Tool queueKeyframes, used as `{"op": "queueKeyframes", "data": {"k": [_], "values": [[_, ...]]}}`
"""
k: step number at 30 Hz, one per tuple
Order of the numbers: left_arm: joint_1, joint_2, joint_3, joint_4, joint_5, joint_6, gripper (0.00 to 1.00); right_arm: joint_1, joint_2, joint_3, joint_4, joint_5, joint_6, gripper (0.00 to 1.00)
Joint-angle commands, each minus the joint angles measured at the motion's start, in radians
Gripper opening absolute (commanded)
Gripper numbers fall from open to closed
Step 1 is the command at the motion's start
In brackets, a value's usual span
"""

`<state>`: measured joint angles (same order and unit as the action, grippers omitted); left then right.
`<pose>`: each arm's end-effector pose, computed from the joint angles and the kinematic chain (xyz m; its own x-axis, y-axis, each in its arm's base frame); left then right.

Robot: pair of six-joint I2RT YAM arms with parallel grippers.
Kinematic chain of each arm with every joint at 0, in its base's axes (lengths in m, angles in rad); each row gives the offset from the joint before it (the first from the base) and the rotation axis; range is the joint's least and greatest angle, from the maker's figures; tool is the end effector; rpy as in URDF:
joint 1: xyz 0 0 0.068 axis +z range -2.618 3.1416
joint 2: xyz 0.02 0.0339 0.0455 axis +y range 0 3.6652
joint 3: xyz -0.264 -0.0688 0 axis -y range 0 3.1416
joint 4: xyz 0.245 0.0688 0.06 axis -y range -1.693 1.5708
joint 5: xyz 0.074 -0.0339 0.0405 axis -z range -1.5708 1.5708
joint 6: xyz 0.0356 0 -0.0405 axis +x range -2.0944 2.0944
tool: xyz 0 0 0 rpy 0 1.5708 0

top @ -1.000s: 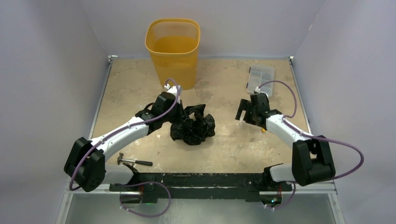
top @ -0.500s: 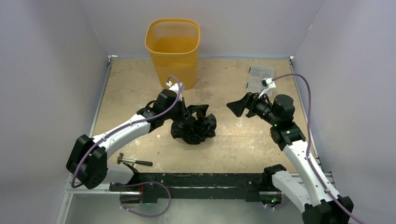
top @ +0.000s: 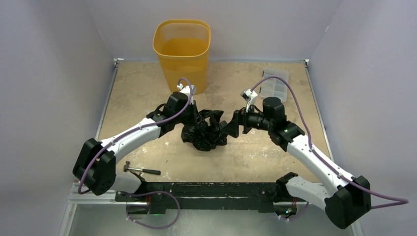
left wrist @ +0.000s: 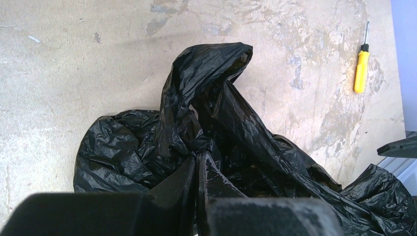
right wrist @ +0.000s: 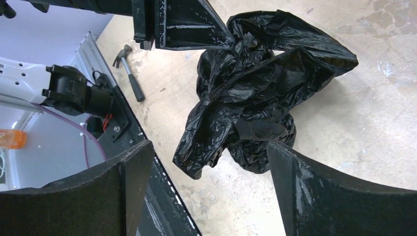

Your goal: Put the trash bags into the trash bin

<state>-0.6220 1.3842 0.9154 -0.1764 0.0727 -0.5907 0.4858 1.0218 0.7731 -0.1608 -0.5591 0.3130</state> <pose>0.2457 -0.1793 0.2499 -0.7558 -0.1416 -0.6393 0.2496 0.8403 -0.4813 0.1946 0.1241 0.2951 -0.5893 -0.0160 -0.8077 -0.6775 0.5543 0.4834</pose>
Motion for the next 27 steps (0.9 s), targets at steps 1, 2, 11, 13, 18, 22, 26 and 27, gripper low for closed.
{"op": "queueKeyframes", "data": {"k": [1,2,11,13,18,22,26,27], "values": [[0.002,-0.006,0.025,0.027,0.01,-0.009,0.0,0.015,0.015,0.024,0.045,0.015,-0.036,0.86],[0.002,-0.007,0.026,0.026,0.009,-0.01,0.0,0.018,0.021,0.026,0.05,0.012,-0.042,0.83],[0.002,-0.006,0.039,0.022,0.0,-0.015,0.0,0.05,0.054,0.065,0.014,-0.09,-0.117,0.85],[0.001,-0.005,0.045,0.021,0.003,-0.016,0.0,0.052,0.064,0.053,0.017,-0.029,-0.115,0.77],[0.002,-0.031,0.051,0.01,-0.005,-0.007,0.0,0.053,0.09,0.051,0.035,0.245,-0.022,0.05],[0.002,-0.13,0.046,-0.039,-0.127,0.015,0.0,0.052,0.033,0.032,0.015,0.56,0.174,0.0],[0.004,-0.331,0.005,-0.063,-0.357,0.022,0.0,0.05,-0.043,0.016,-0.028,0.819,0.256,0.0],[0.004,-0.371,-0.006,-0.06,-0.395,0.021,0.0,0.049,-0.062,0.001,0.005,0.77,0.223,0.0]]}}
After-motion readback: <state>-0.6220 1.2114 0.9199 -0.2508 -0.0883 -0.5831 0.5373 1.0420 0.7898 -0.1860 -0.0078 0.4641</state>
